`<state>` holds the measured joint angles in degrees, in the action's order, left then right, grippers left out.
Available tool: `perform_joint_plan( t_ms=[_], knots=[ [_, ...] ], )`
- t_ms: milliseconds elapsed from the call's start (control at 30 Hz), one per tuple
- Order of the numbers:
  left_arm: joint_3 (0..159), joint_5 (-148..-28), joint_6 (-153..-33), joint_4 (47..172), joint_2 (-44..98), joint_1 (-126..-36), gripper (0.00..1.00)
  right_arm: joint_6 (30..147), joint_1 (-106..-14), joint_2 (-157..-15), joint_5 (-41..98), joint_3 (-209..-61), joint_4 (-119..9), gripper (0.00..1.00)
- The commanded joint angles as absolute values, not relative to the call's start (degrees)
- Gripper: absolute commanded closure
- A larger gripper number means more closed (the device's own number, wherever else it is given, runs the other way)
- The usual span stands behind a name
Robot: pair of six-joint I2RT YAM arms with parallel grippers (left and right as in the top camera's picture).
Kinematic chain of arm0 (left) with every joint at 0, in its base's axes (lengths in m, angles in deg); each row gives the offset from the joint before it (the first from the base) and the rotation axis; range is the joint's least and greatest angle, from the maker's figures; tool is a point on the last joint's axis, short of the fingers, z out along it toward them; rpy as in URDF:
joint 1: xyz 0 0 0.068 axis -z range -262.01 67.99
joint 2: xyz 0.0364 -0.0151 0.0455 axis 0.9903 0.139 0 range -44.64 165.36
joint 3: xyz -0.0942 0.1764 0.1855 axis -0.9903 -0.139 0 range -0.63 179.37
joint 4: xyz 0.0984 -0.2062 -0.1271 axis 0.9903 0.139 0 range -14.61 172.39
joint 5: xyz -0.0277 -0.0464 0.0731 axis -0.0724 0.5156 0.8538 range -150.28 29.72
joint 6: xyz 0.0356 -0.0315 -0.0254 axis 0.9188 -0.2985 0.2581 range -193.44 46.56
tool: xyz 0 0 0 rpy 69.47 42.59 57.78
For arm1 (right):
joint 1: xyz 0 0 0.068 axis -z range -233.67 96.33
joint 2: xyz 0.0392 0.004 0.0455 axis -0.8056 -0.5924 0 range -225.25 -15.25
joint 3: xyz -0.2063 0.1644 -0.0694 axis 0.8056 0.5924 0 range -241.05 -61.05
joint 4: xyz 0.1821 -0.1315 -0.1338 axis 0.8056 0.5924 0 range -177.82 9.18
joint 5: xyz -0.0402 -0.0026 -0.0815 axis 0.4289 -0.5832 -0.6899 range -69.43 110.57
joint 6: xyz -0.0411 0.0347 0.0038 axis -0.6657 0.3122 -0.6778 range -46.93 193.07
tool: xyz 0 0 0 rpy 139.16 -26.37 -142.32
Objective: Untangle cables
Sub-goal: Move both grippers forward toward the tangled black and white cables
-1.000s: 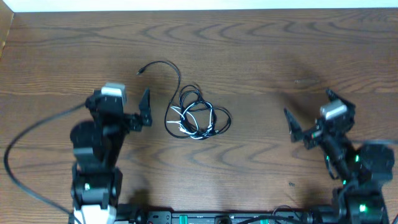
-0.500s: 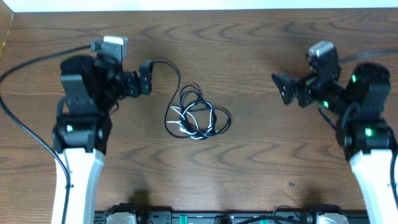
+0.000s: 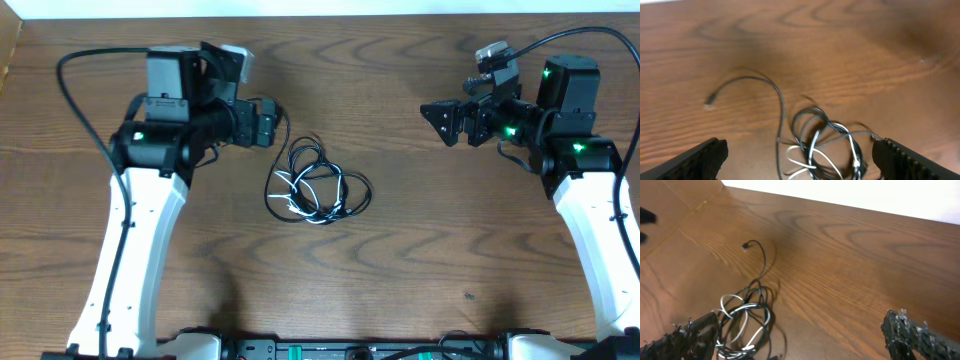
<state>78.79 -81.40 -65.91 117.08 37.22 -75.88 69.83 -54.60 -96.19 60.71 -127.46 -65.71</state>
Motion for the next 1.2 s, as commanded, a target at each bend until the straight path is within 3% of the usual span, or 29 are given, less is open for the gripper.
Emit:
perform_joint_plan(
  t_ms=[0,267,500,700,1167],
  knots=[
    [80.0,-83.2,-65.7,119.1,38.0,-75.0,0.02,74.2,-54.8,-96.2,63.0,-128.9,-65.5,0.01],
    [80.0,-83.2,-65.7,119.0,38.3,-75.1,0.02,79.0,-55.3,-96.3,61.5,-128.9,-66.8,0.02],
    [80.0,-81.1,-71.7,118.7,44.7,-75.1,0.01,85.1,-61.9,-98.2,51.4,-129.2,-67.4,0.04],
    [80.0,-79.0,-74.7,119.2,51.0,-75.1,0.18,91.1,-64.9,-100.5,42.8,-129.2,-67.4,0.11],
    [79.1,-78.8,-83.0,126.1,57.2,-74.2,0.36,93.0,-67.4,-103.8,39.8,-129.2,-67.5,0.14]
  ],
)
